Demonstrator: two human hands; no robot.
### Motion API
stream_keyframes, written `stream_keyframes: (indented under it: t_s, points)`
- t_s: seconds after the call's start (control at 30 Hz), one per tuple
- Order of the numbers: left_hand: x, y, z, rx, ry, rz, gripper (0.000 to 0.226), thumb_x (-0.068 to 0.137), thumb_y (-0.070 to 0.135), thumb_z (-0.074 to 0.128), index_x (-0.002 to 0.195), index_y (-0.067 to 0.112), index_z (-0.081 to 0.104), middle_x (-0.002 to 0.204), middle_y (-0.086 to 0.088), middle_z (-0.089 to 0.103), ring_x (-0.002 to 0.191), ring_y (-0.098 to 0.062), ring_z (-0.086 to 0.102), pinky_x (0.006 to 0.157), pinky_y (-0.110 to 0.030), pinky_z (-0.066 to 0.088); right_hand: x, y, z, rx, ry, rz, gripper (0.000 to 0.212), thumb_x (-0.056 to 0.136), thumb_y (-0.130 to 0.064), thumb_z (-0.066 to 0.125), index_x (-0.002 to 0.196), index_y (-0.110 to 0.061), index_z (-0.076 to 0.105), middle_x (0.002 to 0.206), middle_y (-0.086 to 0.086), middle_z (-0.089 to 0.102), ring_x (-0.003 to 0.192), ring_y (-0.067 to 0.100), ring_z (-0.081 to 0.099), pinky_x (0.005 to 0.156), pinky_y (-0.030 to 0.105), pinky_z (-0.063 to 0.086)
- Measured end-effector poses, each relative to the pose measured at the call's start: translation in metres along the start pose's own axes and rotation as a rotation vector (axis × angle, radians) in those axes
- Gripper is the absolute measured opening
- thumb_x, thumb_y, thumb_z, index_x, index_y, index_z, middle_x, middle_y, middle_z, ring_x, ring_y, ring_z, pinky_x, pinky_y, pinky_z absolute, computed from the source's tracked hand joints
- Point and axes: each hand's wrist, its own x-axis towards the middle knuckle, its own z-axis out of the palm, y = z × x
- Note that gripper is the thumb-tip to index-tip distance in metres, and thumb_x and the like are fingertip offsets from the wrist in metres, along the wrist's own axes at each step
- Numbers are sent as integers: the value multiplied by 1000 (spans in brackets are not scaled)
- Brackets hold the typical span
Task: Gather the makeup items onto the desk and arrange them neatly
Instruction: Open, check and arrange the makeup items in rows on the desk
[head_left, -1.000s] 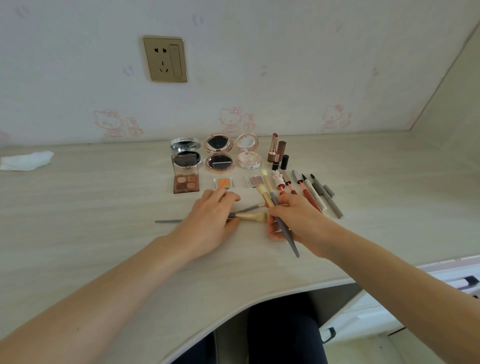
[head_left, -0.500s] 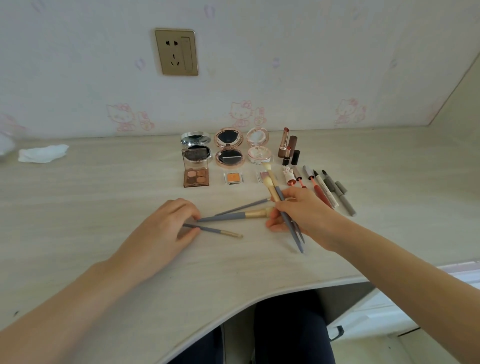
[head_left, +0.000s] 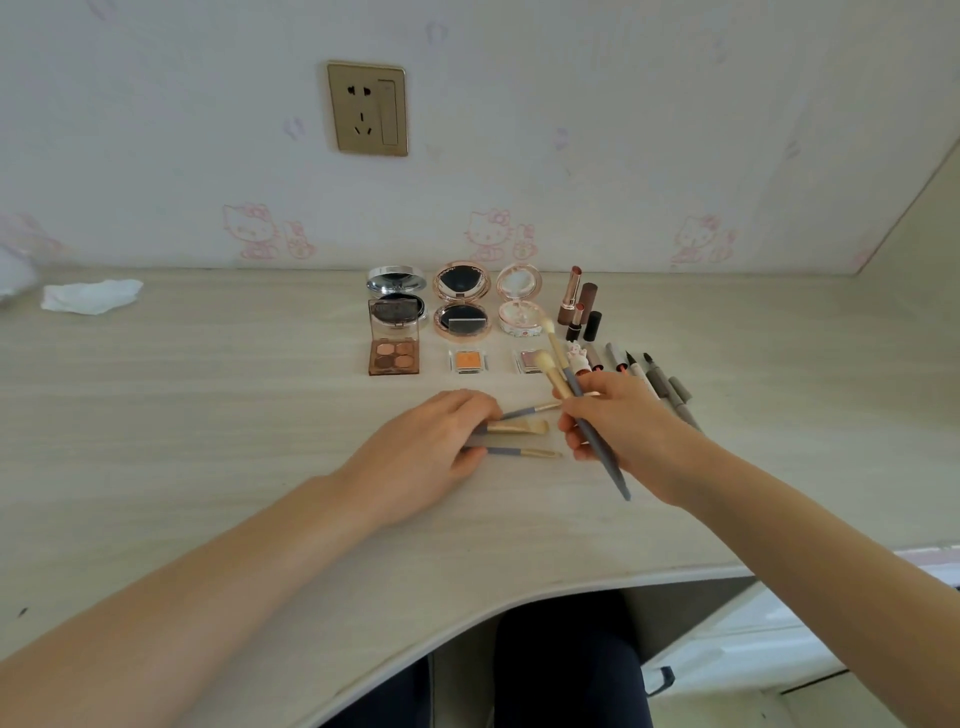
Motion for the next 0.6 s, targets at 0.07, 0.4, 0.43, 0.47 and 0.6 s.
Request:
stream_keyframes:
  t_s: [0.07, 0.4, 0.43, 0.47, 0.6]
  points:
    - [6, 3, 3, -11, -21, -16, 34, 93, 23, 54, 126, 25, 48, 123, 8, 54, 115, -9, 47, 91, -32, 46, -1, -1, -3, 22, -12, 2, 12, 97, -6, 47, 95, -7, 59, 71, 9, 61, 60, 18, 56, 56, 27, 51]
    - [-4, -8, -1, 89, 53, 19, 21, 88, 21, 63, 109, 19, 63, 107, 6, 55, 93, -13, 56, 72, -33, 52, 0, -3, -4, 82, -71, 36, 13, 98, -8, 47, 104, -8, 59, 89, 12, 71, 76, 20, 67, 73, 32, 59]
    - [-4, -9, -3, 93, 52, 11, 25, 89, 22, 63, 113, 19, 64, 112, 6, 54, 95, -13, 56, 74, -33, 53, 0, -4, -2, 107, -85, 45, 13, 98, -8, 47, 106, -7, 59, 92, 13, 72, 80, 22, 69, 77, 34, 59]
    - [-4, -12, -3, 93, 46, 8, 29, 89, 22, 63, 118, 18, 63, 117, 6, 54, 99, -13, 56, 79, -32, 52, 1, -6, -1, 125, -98, 54, 14, 99, -8, 47, 108, -7, 58, 95, 14, 72, 85, 23, 71, 79, 36, 59]
    - [0, -15, 0, 97, -31, 61, 39, 95, 21, 56, 133, 17, 55, 125, 3, 60, 114, -18, 51, 98, -30, 43, 3, -9, 5, 159, -119, 67, 18, 100, -8, 45, 114, -6, 56, 98, 16, 72, 92, 27, 71, 79, 38, 59]
